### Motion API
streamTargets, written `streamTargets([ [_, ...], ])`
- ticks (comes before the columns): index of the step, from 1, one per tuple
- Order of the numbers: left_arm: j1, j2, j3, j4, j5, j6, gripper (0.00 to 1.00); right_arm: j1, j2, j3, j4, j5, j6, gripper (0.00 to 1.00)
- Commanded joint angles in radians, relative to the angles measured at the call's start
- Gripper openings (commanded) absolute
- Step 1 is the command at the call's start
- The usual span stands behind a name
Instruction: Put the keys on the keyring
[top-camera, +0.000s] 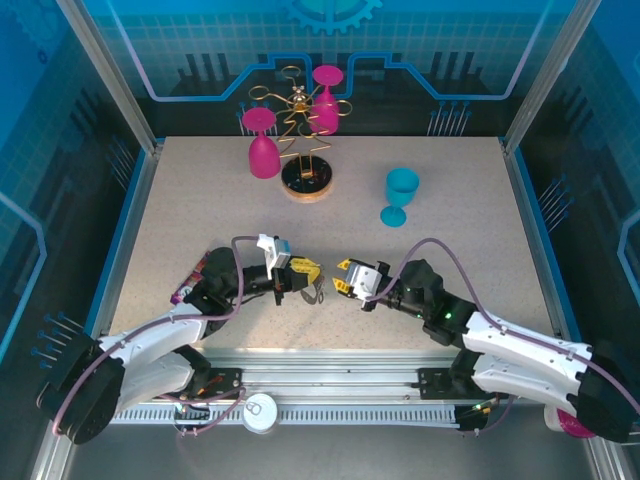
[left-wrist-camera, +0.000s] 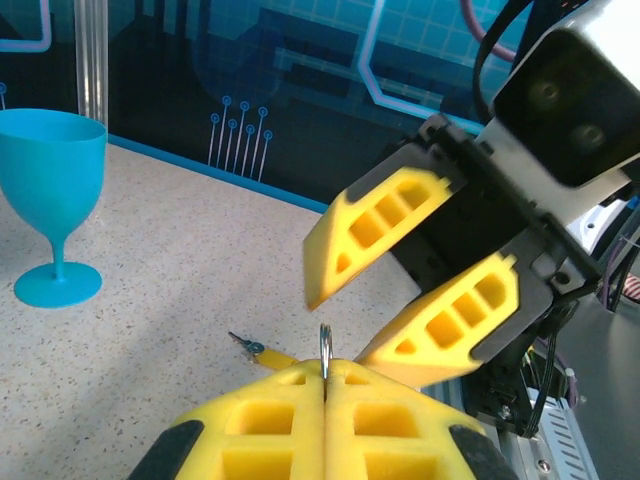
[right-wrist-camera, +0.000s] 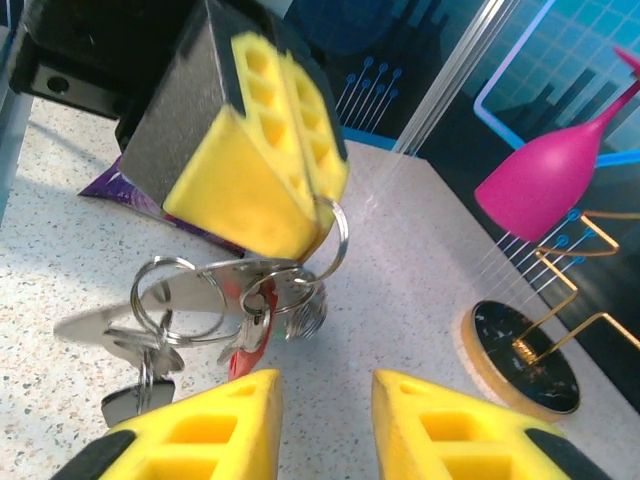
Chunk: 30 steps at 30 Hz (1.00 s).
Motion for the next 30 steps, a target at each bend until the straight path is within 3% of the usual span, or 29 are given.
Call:
streamTargets([
  [1, 0.01, 0.008, -0.002, 0.088, 0.054, -0.034, 0.0, -0.01, 0.045, 0.013, 0.082, -0.058, 0.065, 0.35],
  [11, 0.012, 0.026, 0.001, 0.133, 0.084, -0.071, 0.0, -0.01, 0.198, 0.043, 0.202, -0.136, 0.128, 0.34],
  [19, 0.015, 0.005, -0.004, 0.102, 0.062, -0.038, 0.0, -0.011, 0.172, 0.038, 0.187, -0.101, 0.124, 0.15],
  [30, 0.015, -0.071, 0.033, -0.153, 0.006, 0.124, 0.0, -0.01, 0.064, 0.085, 0.028, -0.044, 0.11, 0.0],
])
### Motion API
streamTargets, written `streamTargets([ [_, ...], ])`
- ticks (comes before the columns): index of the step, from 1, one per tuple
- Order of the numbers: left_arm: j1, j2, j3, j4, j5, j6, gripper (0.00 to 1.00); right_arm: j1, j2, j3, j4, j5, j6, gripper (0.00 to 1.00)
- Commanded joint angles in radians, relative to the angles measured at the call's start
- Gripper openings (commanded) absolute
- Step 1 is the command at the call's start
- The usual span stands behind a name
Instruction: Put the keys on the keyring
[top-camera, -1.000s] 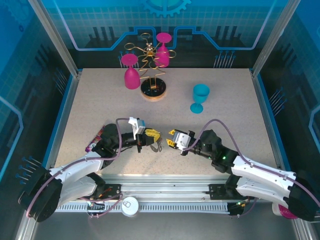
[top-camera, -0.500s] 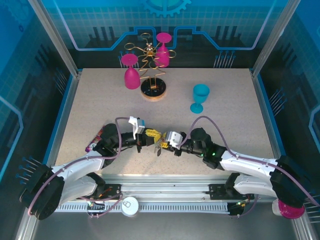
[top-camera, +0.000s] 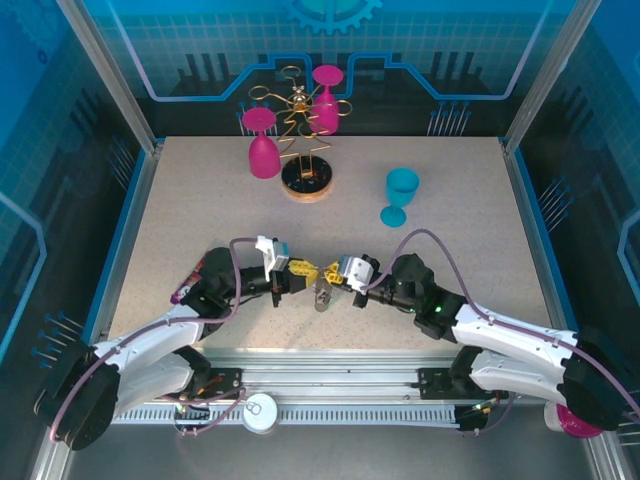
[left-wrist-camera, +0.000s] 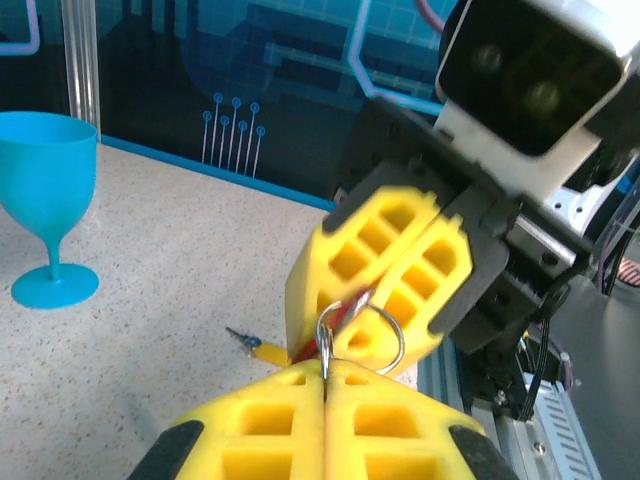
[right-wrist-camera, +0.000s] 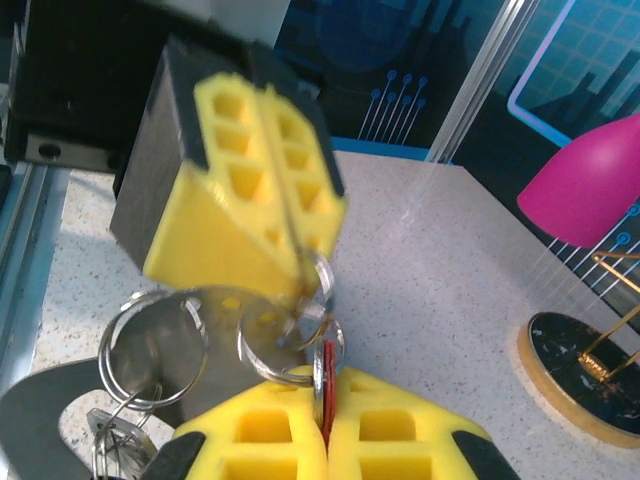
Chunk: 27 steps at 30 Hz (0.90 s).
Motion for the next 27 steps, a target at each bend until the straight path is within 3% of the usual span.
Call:
streamTargets([
  [1, 0.007, -0.024, 0.036, -0.083, -0.012, 0.072, 0.0, -0.006, -0.015, 0.046, -0.041, 0.021, -0.009, 0.0],
  [12, 0.007, -0.032, 0.106, -0.357, -0.071, 0.205, 0.03, 0.02, 0.007, 0.148, -0.185, 0.132, -0.071, 0.0],
  [17, 0.007, -0.114, 0.063, -0.339, -0.23, 0.129, 0.65, 0.021, 0.067, 0.188, -0.194, 0.129, -0.09, 0.0],
  [20, 0.008, -0.214, 0.046, -0.346, -0.38, 0.073, 0.84, 0.026, 0.127, 0.223, -0.169, 0.109, -0.1, 0.0],
  [22, 0.011, -0.284, 0.049, -0.388, -0.54, 0.006, 0.99, 0.032, 0.172, 0.252, -0.145, 0.089, -0.101, 0.0],
  [27, 0.028, -0.413, 0.088, -0.52, -0.873, -0.099, 0.99, 0.067, 0.34, 0.374, 0.004, 0.057, -0.052, 0.0],
])
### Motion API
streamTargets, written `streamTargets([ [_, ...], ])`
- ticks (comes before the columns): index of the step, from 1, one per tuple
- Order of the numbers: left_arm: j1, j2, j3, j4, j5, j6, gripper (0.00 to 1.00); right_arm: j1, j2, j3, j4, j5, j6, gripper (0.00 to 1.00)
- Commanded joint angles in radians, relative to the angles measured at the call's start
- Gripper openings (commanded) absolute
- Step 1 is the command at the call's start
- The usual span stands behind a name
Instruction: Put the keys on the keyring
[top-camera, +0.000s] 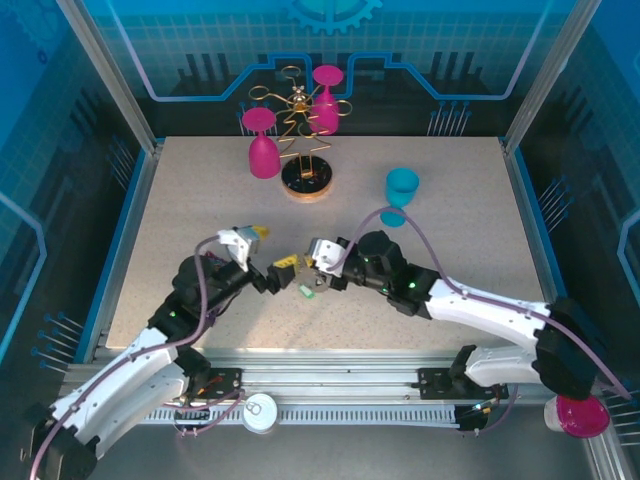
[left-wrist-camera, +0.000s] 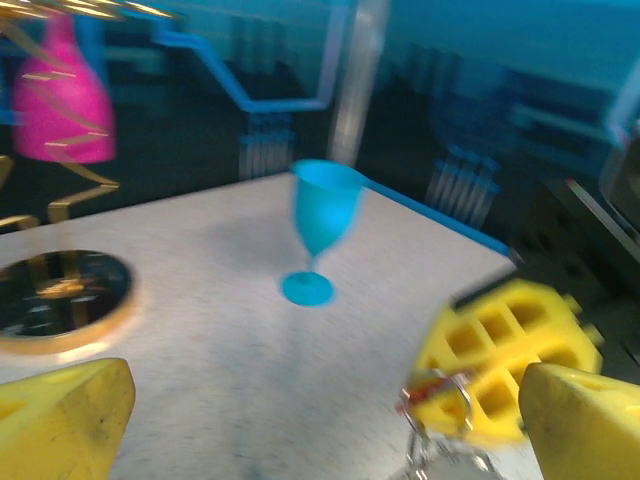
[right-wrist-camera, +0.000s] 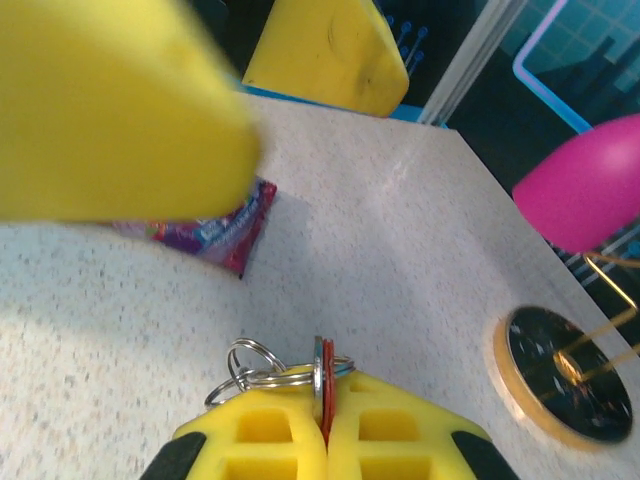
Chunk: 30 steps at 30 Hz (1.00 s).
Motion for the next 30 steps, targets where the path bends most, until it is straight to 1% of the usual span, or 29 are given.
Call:
streamTargets([
  [1, 0.018, -0.053, 0.034, -0.101, -0.339, -0.103, 0.99, 0.04, 0.109, 0.108, 0.193, -0.03, 0.062, 0.0],
  [4, 0.035, -0.067, 0.074, -0.136, -0.539, -0.17, 0.99, 0.079, 0.23, 0.179, 0.286, -0.01, 0.139, 0.0],
  [5, 0.042, -0.067, 0.096, -0.168, -0.593, -0.198, 0.99, 0.089, 0.268, 0.186, 0.314, 0.017, 0.178, 0.0],
  [6, 0.049, -0.062, 0.117, -0.195, -0.625, -0.218, 0.99, 0.094, 0.292, 0.182, 0.339, 0.041, 0.217, 0.0],
  [8, 0.061, -0.043, 0.15, -0.237, -0.658, -0.244, 0.99, 0.094, 0.343, 0.145, 0.416, 0.105, 0.317, 0.0],
  [10, 0.072, -0.02, 0.169, -0.268, -0.667, -0.275, 0.99, 0.096, 0.377, 0.108, 0.451, 0.144, 0.347, 0.0],
  [12, 0.084, 0.015, 0.19, -0.31, -0.657, -0.31, 0.99, 0.094, 0.396, 0.064, 0.446, 0.174, 0.326, 0.0],
  [14, 0.096, 0.056, 0.215, -0.357, -0.638, -0.352, 0.99, 0.091, 0.393, 0.019, 0.406, 0.201, 0.261, 0.0],
  [17, 0.111, 0.096, 0.231, -0.38, -0.593, -0.394, 0.99, 0.083, 0.362, -0.035, 0.255, 0.229, 0.116, 0.0],
  [21, 0.129, 0.125, 0.237, -0.379, -0.483, -0.38, 0.99, 0.08, 0.327, -0.048, -0.034, 0.267, -0.071, 0.06],
  [23, 0.13, 0.141, 0.235, -0.382, -0.472, -0.387, 0.99, 0.085, 0.309, -0.041, -0.159, 0.302, -0.122, 0.09],
  [26, 0.133, 0.161, 0.233, -0.39, -0.459, -0.395, 0.99, 0.103, 0.305, -0.012, -0.332, 0.389, -0.173, 0.13],
  [30, 0.136, 0.185, 0.238, -0.389, -0.422, -0.403, 0.99, 0.135, 0.342, 0.032, -0.559, 0.489, -0.223, 0.2],
])
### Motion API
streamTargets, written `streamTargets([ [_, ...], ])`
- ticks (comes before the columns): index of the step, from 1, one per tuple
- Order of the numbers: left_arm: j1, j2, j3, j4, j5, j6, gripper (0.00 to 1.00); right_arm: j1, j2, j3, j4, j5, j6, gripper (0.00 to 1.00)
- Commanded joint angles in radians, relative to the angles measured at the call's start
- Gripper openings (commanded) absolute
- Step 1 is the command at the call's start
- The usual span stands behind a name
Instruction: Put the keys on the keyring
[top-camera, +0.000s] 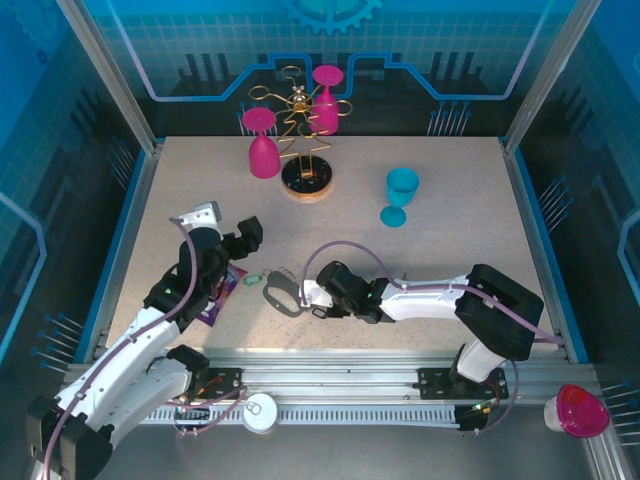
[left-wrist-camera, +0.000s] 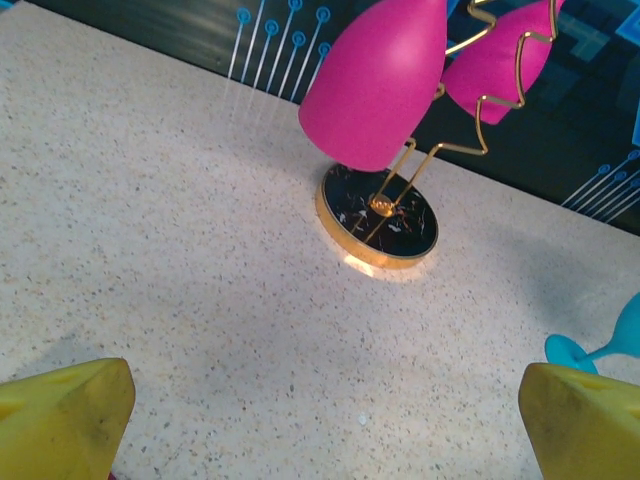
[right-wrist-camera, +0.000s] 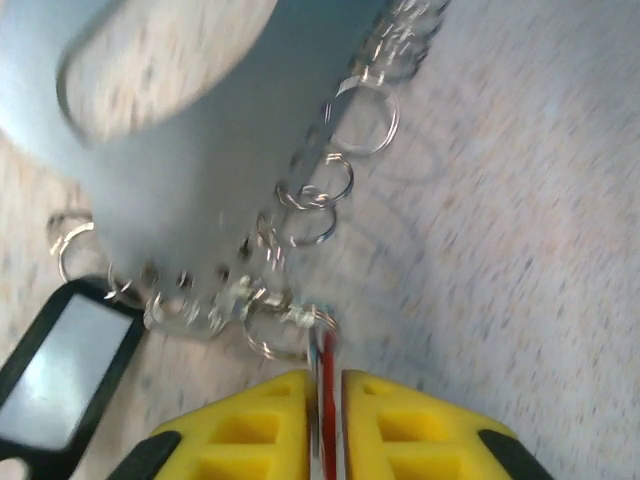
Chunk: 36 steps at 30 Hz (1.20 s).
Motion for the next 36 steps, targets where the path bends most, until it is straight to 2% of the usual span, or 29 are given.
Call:
streamTargets([
  [1, 0.012, 0.019, 0.039, -0.011, 0.064, -0.015, 0.99, 0.032, 0.03, 0.059, -0.311, 0.13, -0.087, 0.22],
  [5, 0.018, 0.049, 0.057, -0.021, 0.105, -0.007, 0.99, 0.043, 0.066, 0.103, -0.494, 0.178, -0.095, 0.26],
  [8, 0.023, 0.063, 0.068, -0.037, 0.12, -0.002, 0.99, 0.041, 0.041, 0.105, -0.549, 0.195, -0.089, 0.3],
  [10, 0.026, 0.071, 0.075, -0.05, 0.131, 0.002, 0.99, 0.032, -0.011, 0.105, -0.537, 0.146, -0.067, 0.33],
  [13, 0.029, 0.09, 0.08, -0.076, 0.143, -0.004, 0.99, -0.007, -0.13, 0.089, -0.424, -0.013, 0.038, 0.39],
  [16, 0.029, 0.117, 0.089, -0.107, 0.172, -0.014, 0.99, -0.071, -0.218, 0.064, -0.264, -0.169, 0.266, 0.42],
  [18, 0.03, 0.139, 0.093, -0.109, 0.235, -0.003, 0.99, -0.105, -0.244, 0.03, -0.127, -0.221, 0.446, 0.41],
  [20, 0.03, 0.163, 0.098, -0.116, 0.289, -0.007, 0.99, -0.129, -0.247, -0.013, 0.017, -0.231, 0.663, 0.37],
  [22, 0.029, 0.187, 0.102, -0.125, 0.315, -0.013, 0.99, -0.136, -0.233, -0.029, 0.099, -0.188, 0.877, 0.33],
  [25, 0.03, 0.216, 0.105, -0.145, 0.302, -0.033, 0.99, -0.152, -0.171, 0.011, 0.099, -0.176, 1.179, 0.33],
  [28, 0.032, 0.23, 0.105, -0.166, 0.254, -0.068, 0.99, -0.178, -0.077, 0.097, 0.092, -0.332, 1.164, 0.33],
  [32, 0.043, 0.23, 0.103, -0.198, 0.228, -0.099, 0.99, -0.2, 0.039, 0.226, -0.013, -0.422, 0.99, 0.33],
  [36, 0.049, 0.218, 0.09, -0.215, 0.234, -0.108, 0.99, -0.246, 0.199, 0.367, -0.153, -0.591, 0.812, 0.31],
])
